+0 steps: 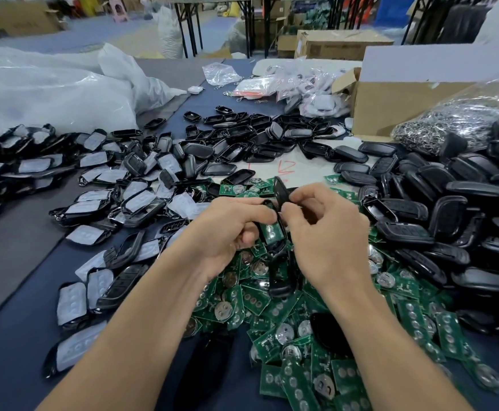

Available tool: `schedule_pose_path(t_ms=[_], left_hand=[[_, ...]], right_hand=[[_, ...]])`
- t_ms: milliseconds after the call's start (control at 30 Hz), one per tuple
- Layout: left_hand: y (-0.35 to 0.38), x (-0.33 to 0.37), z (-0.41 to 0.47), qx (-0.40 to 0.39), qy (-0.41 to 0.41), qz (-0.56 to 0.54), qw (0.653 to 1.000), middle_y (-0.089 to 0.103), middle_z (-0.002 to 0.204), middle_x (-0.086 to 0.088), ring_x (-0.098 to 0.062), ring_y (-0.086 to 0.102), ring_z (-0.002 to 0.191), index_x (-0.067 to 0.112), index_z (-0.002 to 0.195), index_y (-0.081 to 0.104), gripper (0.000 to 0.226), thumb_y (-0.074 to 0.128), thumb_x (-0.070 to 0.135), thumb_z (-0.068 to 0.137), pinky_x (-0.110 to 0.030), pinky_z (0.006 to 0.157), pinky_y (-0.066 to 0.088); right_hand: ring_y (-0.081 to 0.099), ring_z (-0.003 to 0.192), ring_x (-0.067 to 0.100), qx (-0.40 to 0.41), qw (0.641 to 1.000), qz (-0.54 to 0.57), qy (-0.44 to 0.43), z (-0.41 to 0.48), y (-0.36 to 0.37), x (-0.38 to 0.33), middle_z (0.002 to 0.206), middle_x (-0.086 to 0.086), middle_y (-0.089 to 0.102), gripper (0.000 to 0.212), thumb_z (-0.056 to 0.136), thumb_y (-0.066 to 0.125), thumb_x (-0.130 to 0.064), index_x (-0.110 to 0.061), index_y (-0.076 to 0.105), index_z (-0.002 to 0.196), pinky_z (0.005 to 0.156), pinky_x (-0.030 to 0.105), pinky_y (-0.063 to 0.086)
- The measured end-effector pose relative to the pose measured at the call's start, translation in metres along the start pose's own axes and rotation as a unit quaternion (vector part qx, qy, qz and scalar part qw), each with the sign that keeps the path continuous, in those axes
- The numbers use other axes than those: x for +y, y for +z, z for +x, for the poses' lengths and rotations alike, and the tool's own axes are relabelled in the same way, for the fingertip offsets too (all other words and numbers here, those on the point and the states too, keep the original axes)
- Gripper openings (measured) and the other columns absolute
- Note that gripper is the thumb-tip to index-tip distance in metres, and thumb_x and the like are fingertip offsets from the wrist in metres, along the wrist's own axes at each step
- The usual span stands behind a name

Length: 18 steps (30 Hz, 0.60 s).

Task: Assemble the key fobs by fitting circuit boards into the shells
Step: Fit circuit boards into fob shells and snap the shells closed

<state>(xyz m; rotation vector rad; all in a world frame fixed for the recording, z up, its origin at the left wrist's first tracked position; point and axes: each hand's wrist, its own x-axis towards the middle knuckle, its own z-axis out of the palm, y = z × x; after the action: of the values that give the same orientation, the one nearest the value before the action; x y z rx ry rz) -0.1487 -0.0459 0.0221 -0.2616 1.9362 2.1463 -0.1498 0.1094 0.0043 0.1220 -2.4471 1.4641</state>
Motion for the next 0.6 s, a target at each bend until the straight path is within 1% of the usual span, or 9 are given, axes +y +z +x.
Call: schedule_pose_path(t_ms=[67, 133, 200, 233, 300, 400, 500, 533, 600], left_hand=[[0.001, 0.001, 0.000, 0.000, -0.003, -0.008, 1.000, 0.065, 0.071, 0.004, -0.005, 0.034, 0.044, 0.016, 0.072, 0.083, 0.033, 0.066, -0.006, 0.089, -0.014, 0.041, 0.026], [0.001, 0.002, -0.002, -0.002, -0.002, 0.001, 1.000, 0.074, 0.084, -0.001, -0.006, 0.036, 0.046, 0.013, 0.081, 0.084, 0.027, 0.066, -0.005, 0.089, -0.014, 0.043, 0.028], [0.001, 0.003, -0.003, -0.001, 0.002, 0.011, 1.000, 0.080, 0.096, -0.007, -0.007, 0.038, 0.047, 0.008, 0.088, 0.082, 0.021, 0.066, -0.005, 0.089, -0.015, 0.044, 0.029], [0.000, 0.003, -0.004, 0.004, 0.006, 0.014, 1.000, 0.080, 0.098, -0.010, -0.007, 0.037, 0.046, 0.007, 0.091, 0.080, 0.019, 0.066, -0.005, 0.089, -0.016, 0.044, 0.029], [0.000, 0.003, -0.004, 0.014, 0.014, 0.017, 1.000, 0.080, 0.097, -0.012, -0.007, 0.036, 0.043, 0.005, 0.094, 0.078, 0.017, 0.065, -0.006, 0.088, -0.016, 0.044, 0.027], [-0.001, 0.003, -0.004, 0.013, 0.016, 0.026, 0.999, 0.079, 0.094, -0.014, -0.007, 0.035, 0.044, 0.002, 0.095, 0.077, 0.018, 0.064, -0.008, 0.088, -0.017, 0.043, 0.025], [-0.002, 0.003, -0.004, -0.003, 0.020, 0.030, 0.999, 0.077, 0.089, -0.014, -0.006, 0.036, 0.043, 0.002, 0.091, 0.078, 0.019, 0.062, -0.009, 0.088, -0.013, 0.040, 0.025], [-0.002, 0.003, -0.004, -0.011, 0.024, 0.034, 0.999, 0.077, 0.087, -0.014, -0.006, 0.038, 0.042, 0.003, 0.087, 0.078, 0.021, 0.061, -0.010, 0.087, -0.013, 0.039, 0.025], [-0.002, 0.003, -0.005, -0.026, 0.029, 0.044, 0.998, 0.076, 0.085, -0.014, -0.003, 0.041, 0.042, 0.008, 0.080, 0.080, 0.028, 0.061, -0.011, 0.087, -0.012, 0.038, 0.025]], right_hand=[[0.070, 0.071, 0.003, -0.039, 0.998, 0.043, 0.030, 0.003, 0.000, 0.003, 0.077, -0.017, 0.075, 0.007, 0.086, 0.072, -0.038, -0.032, 0.072, 0.089, 0.067, 0.024, 0.056], [0.070, 0.067, 0.014, -0.071, 0.988, 0.117, 0.074, 0.006, -0.001, 0.004, 0.075, -0.008, 0.077, 0.003, 0.086, 0.072, -0.031, -0.030, 0.075, 0.086, 0.067, 0.038, 0.058], [0.068, 0.070, 0.022, -0.086, 0.971, 0.192, 0.115, 0.009, -0.004, 0.003, 0.078, 0.005, 0.077, 0.012, 0.093, 0.069, -0.021, -0.024, 0.078, 0.084, 0.072, 0.050, 0.062], [0.068, 0.072, 0.024, -0.095, 0.961, 0.225, 0.131, 0.010, -0.005, 0.002, 0.080, 0.010, 0.077, 0.018, 0.097, 0.067, -0.020, -0.020, 0.078, 0.083, 0.072, 0.048, 0.064], [0.069, 0.073, 0.023, -0.113, 0.941, 0.278, 0.158, 0.011, -0.008, 0.000, 0.084, 0.015, 0.076, 0.026, 0.101, 0.063, -0.019, -0.013, 0.078, 0.081, 0.068, 0.035, 0.064], [0.071, 0.075, 0.022, -0.148, 0.919, 0.315, 0.185, 0.014, -0.012, 0.001, 0.083, 0.012, 0.075, 0.020, 0.099, 0.066, -0.013, -0.013, 0.076, 0.081, 0.072, 0.033, 0.064], [0.072, 0.075, 0.020, -0.179, 0.909, 0.329, 0.184, 0.017, -0.017, 0.004, 0.083, 0.008, 0.075, 0.005, 0.095, 0.071, -0.007, -0.009, 0.074, 0.092, 0.075, 0.034, 0.063], [0.072, 0.075, 0.019, -0.187, 0.908, 0.330, 0.180, 0.017, -0.018, 0.004, 0.084, 0.007, 0.077, 0.007, 0.094, 0.072, -0.005, -0.009, 0.074, 0.098, 0.075, 0.033, 0.063], [0.073, 0.077, 0.019, -0.201, 0.909, 0.321, 0.173, 0.016, -0.020, 0.004, 0.089, 0.010, 0.079, 0.022, 0.093, 0.072, -0.004, -0.014, 0.073, 0.112, 0.073, 0.029, 0.062]])
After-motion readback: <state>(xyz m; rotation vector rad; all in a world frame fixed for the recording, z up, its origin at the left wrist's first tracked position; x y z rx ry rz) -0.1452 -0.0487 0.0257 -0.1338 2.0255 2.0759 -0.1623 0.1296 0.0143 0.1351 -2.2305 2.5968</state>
